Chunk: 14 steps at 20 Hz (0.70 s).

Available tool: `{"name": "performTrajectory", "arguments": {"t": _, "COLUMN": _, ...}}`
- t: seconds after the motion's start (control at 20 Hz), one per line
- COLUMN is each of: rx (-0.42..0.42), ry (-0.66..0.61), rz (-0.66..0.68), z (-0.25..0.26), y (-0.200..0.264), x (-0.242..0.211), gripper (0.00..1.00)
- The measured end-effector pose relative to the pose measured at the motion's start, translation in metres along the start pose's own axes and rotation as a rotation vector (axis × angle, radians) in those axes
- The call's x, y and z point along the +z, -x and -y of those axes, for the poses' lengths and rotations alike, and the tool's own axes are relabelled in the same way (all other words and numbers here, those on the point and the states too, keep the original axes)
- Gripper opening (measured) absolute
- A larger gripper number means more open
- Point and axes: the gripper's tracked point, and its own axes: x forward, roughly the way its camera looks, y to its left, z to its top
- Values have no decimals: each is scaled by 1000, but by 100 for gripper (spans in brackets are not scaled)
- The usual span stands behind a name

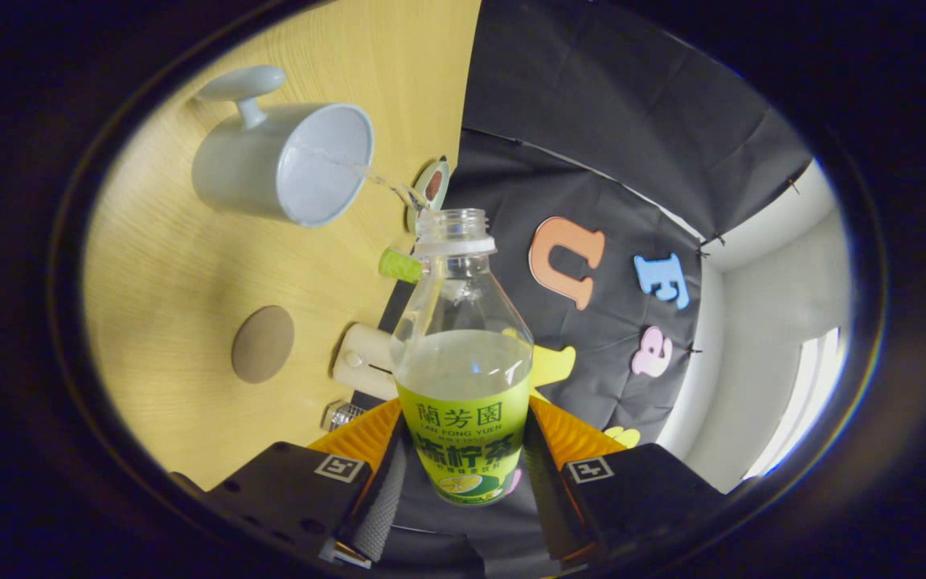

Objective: Take the bottle from table, then pour the juice into the cup, finally place the bottle on the coaster

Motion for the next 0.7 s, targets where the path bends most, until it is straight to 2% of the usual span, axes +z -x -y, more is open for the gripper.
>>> {"name": "performTrajectory", "arguments": {"t": 0.7, "rx": -9, "ry": 65, "rz": 12, "z": 4, "y": 2, "x": 6, "gripper": 77}}
